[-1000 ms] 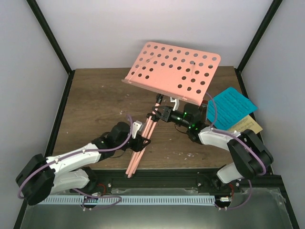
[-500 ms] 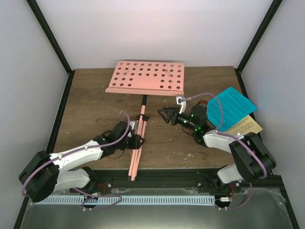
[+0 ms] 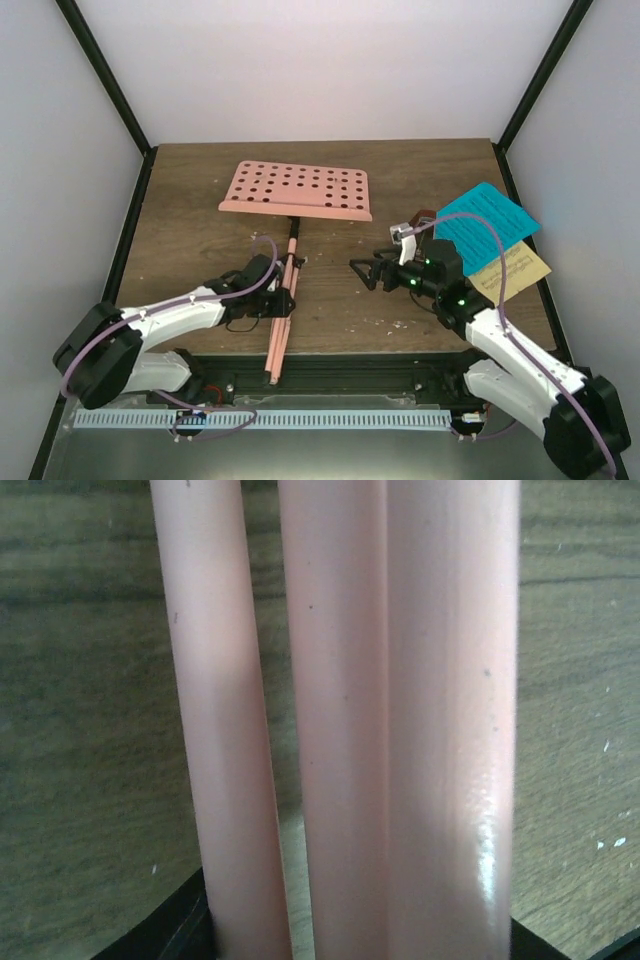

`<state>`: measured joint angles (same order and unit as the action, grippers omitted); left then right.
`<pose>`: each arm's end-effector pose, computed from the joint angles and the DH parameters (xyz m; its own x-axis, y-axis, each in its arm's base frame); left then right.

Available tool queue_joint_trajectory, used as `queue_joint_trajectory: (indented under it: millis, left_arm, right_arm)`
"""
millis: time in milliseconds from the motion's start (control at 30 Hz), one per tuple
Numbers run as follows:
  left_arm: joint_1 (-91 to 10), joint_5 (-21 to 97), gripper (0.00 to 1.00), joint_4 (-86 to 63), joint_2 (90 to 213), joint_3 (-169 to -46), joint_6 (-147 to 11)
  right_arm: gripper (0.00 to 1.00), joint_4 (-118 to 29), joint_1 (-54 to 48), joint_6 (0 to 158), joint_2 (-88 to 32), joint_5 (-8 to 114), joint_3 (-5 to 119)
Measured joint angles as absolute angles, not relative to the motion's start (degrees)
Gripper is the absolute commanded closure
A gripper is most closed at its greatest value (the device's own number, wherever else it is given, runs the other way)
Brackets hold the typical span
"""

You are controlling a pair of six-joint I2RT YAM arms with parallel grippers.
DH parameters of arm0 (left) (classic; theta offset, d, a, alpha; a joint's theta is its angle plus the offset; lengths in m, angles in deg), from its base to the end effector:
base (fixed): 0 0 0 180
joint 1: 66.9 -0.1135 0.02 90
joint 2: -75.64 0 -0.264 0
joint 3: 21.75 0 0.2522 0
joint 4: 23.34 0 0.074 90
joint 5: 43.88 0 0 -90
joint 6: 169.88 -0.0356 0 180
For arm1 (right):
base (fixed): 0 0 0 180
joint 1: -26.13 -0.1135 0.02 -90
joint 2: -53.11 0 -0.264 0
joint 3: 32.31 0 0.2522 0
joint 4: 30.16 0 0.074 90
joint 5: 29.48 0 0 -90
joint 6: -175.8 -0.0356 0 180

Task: Pack up the instrument practice props

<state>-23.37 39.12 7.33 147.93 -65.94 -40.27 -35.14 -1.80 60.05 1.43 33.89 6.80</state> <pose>0.1557 -0.1539 0.1527 -0.9427 0.0227 -0.3330 0.1667 0.8963 -0.4108 0.1722 0.1094 0.2338 -0.5859 0.1289 -0.8001 -0.6015 0.5924 0.5360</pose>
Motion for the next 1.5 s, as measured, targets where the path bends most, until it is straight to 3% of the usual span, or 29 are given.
queue_joint_trajectory:
  millis: [200, 533, 667, 1033, 1333, 1500]
  left_arm:
    - [-24.2, 39.5, 1.00, 6.3, 151.5, -68.2, -41.5]
    - [-24.3, 41.3, 0.93, 5.9, 160.1, -74.5, -43.3]
    - [-24.4, 42.3, 0.80, 5.9, 162.9, -77.1, -44.6]
    - [-24.9, 44.7, 0.28, 3.3, 165.4, -80.5, -47.5]
    - [-25.2, 44.7, 0.16, -4.6, 161.5, -86.3, -49.9]
    - [-26.6, 40.5, 0.15, -2.4, 157.9, -90.7, -54.5]
  right_arm:
    - [0.00, -48.4, -1.8, 60.7, 8.2, 36.2, 6.9]
    - [0.00, -53.9, -1.8, 60.4, 9.7, 39.8, 7.0]
    - [0.00, -55.1, -1.8, 60.2, 10.7, 42.2, 7.4]
    - [0.00, -56.0, -1.7, 59.4, 18.3, 47.4, 9.2]
    - [0.00, -55.9, -1.7, 59.7, 18.5, 51.8, 10.9]
    - [0.00, -55.3, -1.6, 62.7, 11.4, 51.8, 18.3]
